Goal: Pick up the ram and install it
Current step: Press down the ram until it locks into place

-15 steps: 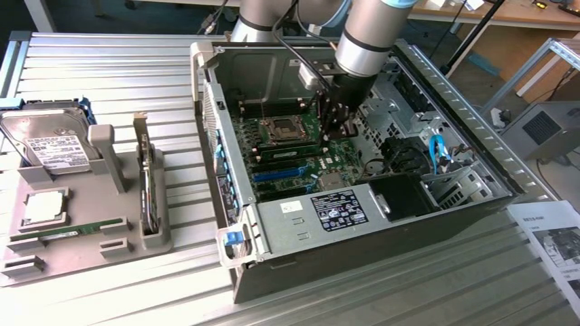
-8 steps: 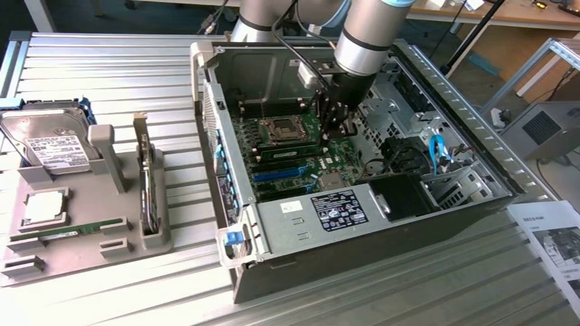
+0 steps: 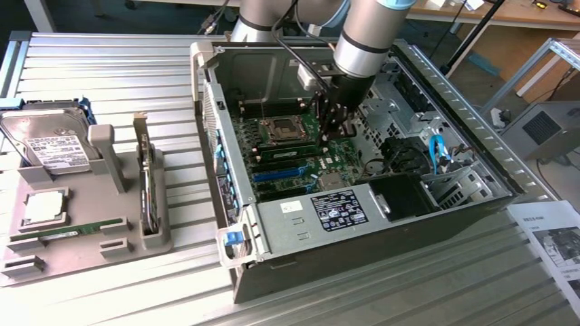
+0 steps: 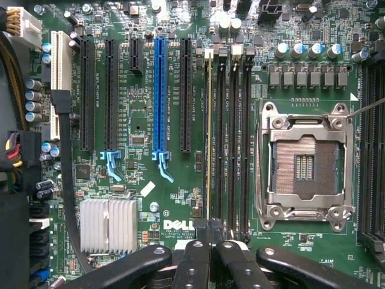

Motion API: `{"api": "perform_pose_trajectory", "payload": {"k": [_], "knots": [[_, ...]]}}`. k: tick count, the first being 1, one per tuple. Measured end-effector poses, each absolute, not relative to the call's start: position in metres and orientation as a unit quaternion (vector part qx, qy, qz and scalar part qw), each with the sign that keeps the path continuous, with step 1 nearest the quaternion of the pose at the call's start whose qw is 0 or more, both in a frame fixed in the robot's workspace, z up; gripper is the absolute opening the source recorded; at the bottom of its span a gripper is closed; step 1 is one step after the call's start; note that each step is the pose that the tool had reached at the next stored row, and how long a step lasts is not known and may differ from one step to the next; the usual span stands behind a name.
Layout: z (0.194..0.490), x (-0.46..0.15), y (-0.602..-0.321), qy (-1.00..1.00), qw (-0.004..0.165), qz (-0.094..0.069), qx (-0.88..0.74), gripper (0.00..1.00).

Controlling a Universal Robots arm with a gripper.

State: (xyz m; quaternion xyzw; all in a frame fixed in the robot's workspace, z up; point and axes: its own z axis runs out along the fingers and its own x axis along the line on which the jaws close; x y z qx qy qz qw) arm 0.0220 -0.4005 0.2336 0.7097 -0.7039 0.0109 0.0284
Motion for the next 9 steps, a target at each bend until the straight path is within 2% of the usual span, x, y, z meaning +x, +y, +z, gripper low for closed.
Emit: {"api": "perform_pose_trajectory", "payload": {"k": [9], "knots": [[0.2322, 0.022, -0.4006, -0.704, 0.029, 0.011, 0.71, 0.11]]}}
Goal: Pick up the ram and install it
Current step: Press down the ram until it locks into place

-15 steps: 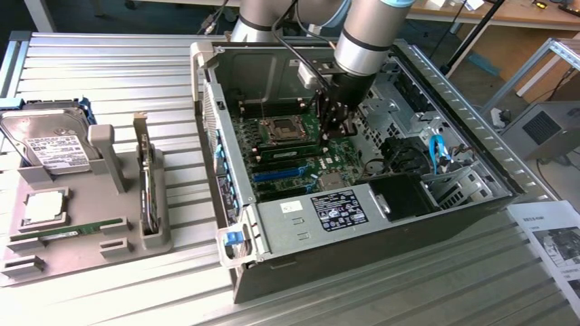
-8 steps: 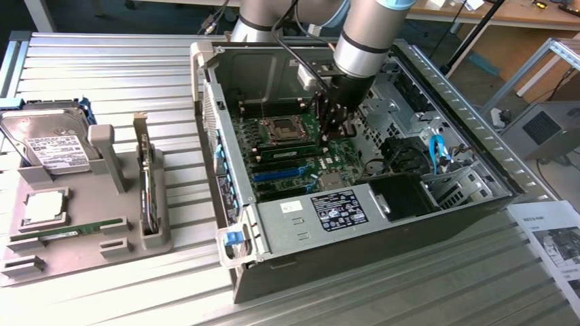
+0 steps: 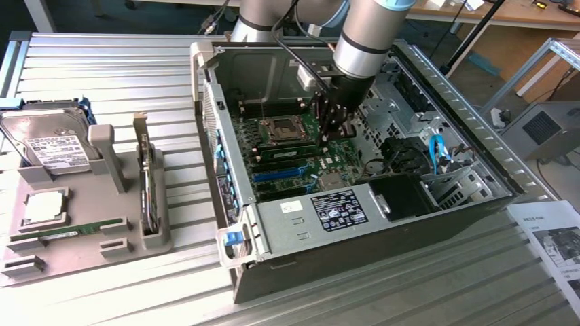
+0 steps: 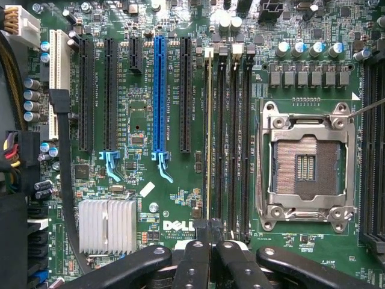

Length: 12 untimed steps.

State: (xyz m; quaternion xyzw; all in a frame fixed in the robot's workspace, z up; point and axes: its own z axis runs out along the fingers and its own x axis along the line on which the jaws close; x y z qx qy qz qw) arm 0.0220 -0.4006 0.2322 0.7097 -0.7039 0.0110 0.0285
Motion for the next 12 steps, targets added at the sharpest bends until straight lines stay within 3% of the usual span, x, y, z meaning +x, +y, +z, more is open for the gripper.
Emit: {"api": "perform_pose_trajectory", "payload": {"k": [12], "knots": [[0.2309, 0.022, -0.4005, -0.704, 0.029, 0.011, 0.71, 0.11]]}}
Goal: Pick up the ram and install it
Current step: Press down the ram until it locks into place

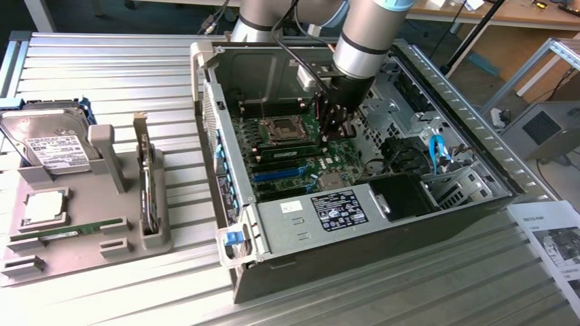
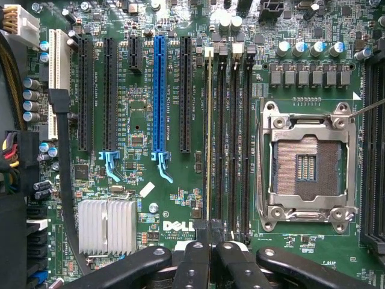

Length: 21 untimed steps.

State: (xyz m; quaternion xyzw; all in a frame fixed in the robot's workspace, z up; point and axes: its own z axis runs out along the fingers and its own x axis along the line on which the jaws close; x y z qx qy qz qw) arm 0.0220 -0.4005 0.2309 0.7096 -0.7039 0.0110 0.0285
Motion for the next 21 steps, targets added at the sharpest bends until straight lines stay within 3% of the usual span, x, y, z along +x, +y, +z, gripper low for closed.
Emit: {"api": "perform_pose_trajectory", "payload": {"k": [21], "knots": [[0.2394, 0.022, -0.4005, -0.704, 0.028, 0.011, 0.71, 0.11]]}}
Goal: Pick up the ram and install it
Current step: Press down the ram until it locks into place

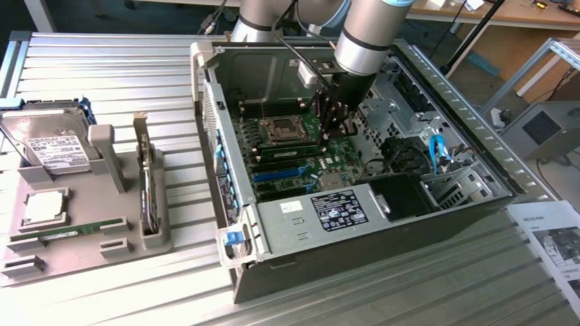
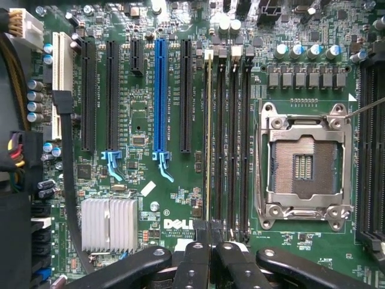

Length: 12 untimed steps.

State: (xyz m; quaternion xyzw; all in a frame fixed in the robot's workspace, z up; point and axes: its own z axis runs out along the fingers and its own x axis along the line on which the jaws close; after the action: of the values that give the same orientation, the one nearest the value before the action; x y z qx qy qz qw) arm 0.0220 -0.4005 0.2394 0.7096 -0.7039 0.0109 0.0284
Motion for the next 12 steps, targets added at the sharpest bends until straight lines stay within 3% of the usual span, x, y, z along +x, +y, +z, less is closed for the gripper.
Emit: {"api": "perform_pose_trajectory", "payload": {"k": [12], "knots": [[0.2468, 0.022, -0.4005, -0.704, 0.028, 0.011, 0.71, 0.11]]}}
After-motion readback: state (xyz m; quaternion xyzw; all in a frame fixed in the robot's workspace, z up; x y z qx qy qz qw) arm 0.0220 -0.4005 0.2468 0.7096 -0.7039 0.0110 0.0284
